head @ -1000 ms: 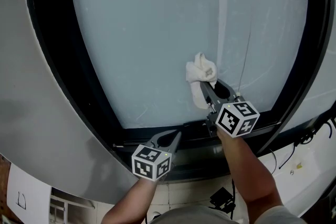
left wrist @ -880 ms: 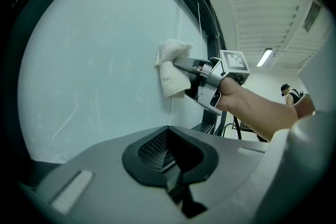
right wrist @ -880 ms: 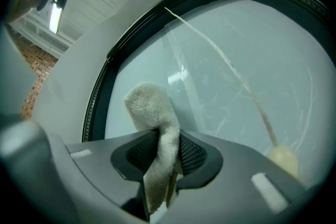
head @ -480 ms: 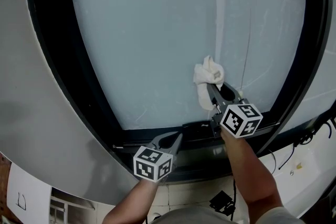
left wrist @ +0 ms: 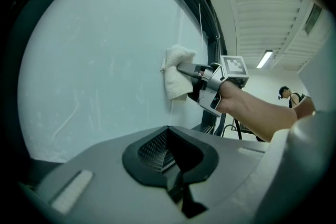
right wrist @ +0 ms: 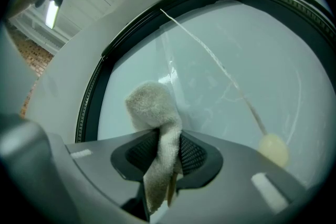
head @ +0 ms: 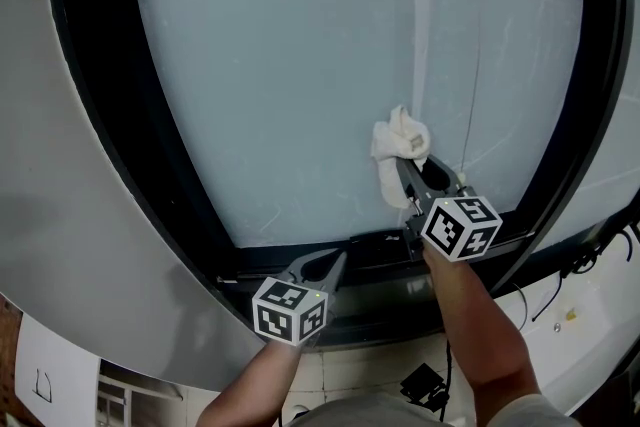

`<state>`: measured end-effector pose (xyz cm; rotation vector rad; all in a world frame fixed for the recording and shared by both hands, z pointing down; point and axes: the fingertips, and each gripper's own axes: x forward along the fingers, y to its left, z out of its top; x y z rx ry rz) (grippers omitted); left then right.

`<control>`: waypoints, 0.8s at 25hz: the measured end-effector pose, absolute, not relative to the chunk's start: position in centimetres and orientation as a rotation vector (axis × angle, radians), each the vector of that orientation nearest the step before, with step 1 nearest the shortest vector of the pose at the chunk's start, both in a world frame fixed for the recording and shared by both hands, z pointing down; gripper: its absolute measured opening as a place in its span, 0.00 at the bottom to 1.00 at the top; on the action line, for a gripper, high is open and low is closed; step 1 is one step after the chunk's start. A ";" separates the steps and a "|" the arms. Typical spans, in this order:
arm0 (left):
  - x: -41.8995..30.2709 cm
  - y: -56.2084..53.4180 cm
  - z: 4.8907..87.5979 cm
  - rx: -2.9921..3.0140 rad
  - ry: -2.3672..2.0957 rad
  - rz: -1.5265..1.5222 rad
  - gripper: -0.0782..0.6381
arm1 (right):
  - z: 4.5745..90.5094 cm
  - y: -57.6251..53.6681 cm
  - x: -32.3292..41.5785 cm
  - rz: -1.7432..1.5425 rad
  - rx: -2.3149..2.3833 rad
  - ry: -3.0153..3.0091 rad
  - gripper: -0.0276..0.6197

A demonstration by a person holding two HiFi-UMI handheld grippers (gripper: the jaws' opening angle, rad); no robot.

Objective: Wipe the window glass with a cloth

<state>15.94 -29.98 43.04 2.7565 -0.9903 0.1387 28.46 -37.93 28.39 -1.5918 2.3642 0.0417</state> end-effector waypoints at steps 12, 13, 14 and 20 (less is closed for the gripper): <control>13.6 -30.0 42.1 2.743 -1.012 0.093 0.13 | 29.7 -35.4 27.2 0.062 -1.548 2.449 0.21; 13.4 -30.0 42.1 2.740 -1.017 0.086 0.13 | 30.1 -35.1 27.1 0.061 -1.550 2.465 0.21; 13.2 -29.9 42.0 2.738 -1.025 0.077 0.13 | 30.5 -34.8 27.0 0.050 -1.546 2.481 0.21; 12.4 -29.5 41.2 2.761 -1.036 0.036 0.13 | 33.2 -31.0 25.6 -0.046 -1.469 2.511 0.21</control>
